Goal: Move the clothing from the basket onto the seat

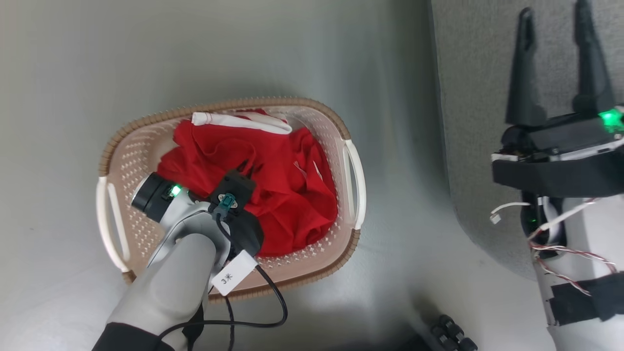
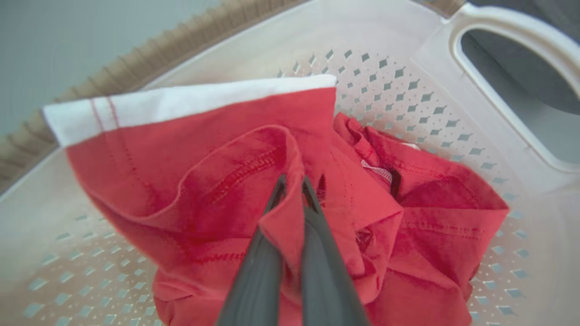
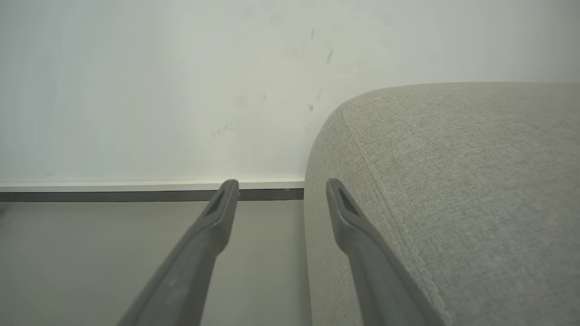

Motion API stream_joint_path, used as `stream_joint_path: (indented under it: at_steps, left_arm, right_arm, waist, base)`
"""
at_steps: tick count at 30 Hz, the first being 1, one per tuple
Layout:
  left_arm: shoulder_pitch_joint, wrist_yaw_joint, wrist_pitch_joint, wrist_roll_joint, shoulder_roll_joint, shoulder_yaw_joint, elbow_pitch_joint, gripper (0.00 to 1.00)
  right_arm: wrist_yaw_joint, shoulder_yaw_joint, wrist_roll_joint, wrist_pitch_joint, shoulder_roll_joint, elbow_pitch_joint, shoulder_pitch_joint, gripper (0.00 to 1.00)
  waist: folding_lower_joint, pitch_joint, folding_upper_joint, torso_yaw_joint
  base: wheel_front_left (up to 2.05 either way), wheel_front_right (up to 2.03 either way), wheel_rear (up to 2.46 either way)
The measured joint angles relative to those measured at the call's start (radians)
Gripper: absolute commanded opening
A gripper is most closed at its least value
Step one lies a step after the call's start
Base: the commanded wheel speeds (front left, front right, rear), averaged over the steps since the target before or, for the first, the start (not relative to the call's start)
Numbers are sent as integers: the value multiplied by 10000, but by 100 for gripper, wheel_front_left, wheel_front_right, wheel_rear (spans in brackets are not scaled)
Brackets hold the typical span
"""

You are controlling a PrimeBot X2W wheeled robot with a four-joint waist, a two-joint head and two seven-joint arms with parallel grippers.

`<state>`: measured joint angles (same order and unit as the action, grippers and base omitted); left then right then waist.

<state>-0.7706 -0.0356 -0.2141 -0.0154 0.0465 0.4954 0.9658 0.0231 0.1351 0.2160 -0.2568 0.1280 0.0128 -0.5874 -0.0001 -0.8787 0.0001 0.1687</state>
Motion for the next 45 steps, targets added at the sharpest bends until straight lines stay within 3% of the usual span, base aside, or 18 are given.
stream_joint_path:
  at_steps: [7, 21, 34, 45]
  left_arm:
    - [54, -198, -272, -631, -12, 359, -495, 0]
    - [153, -453, -353, -1785, -35, 905, -2011, 0]
    - [-447, -709, -355, -2750, -71, 639, -3350, 0]
    - [-888, -794, -357, -2917, 105, 255, -3643, 0]
  right_arm:
    - [205, 190, -75, 0, -107, -669, -167, 100]
    - [303, -75, -146, 0, 42, -1893, 159, 100]
    - [474, 27, -138, 2, -155, -2932, 1041, 100]
    - [662, 717, -136, 2, -382, -3800, 1107, 100]
  waist:
    - [-1, 739, -2, -225]
    - [-1, 2540, -2, -952]
    - [-1, 4489, -2, -1742]
    - [-1, 5939, -2, -1895]
  base:
    - [0, 0, 0]
    - [0, 0, 0]
    - [0, 0, 0]
    - [0, 0, 0]
